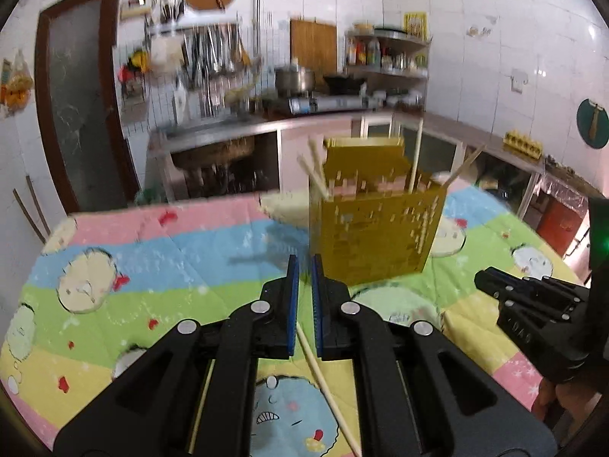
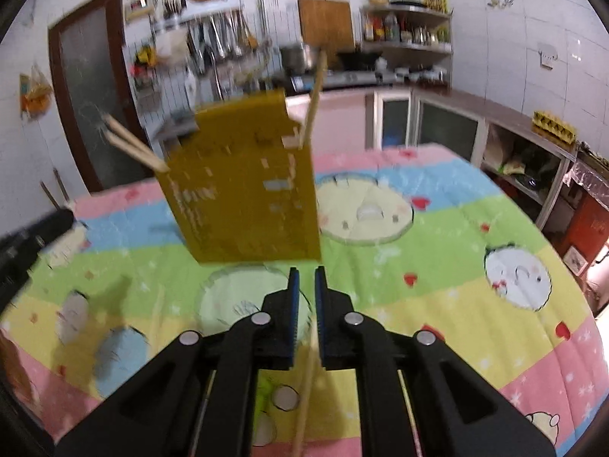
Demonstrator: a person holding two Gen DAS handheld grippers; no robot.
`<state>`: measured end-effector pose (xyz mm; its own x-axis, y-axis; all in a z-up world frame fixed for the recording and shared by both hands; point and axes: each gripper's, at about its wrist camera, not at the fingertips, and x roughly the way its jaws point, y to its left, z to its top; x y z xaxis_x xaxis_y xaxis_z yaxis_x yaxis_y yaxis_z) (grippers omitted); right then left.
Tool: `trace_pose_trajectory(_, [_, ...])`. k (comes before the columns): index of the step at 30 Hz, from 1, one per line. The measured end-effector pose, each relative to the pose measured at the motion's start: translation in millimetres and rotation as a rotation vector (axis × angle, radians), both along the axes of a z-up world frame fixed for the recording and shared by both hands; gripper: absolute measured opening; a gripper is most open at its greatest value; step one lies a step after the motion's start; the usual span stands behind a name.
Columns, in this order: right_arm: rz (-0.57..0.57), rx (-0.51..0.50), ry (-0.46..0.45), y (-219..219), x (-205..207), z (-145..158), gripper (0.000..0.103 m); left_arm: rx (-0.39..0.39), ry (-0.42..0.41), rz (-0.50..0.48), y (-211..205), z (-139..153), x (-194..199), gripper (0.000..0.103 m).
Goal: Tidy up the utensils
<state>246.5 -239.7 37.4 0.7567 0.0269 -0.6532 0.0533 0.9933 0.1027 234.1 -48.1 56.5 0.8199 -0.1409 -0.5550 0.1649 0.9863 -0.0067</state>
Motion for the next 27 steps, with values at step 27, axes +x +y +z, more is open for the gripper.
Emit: trace_pose_trajectory(27, [-0.044,-0.056,0.198,8,25,-60,0.036,0.045,0.409,0.104,-7,-111,68,0.042])
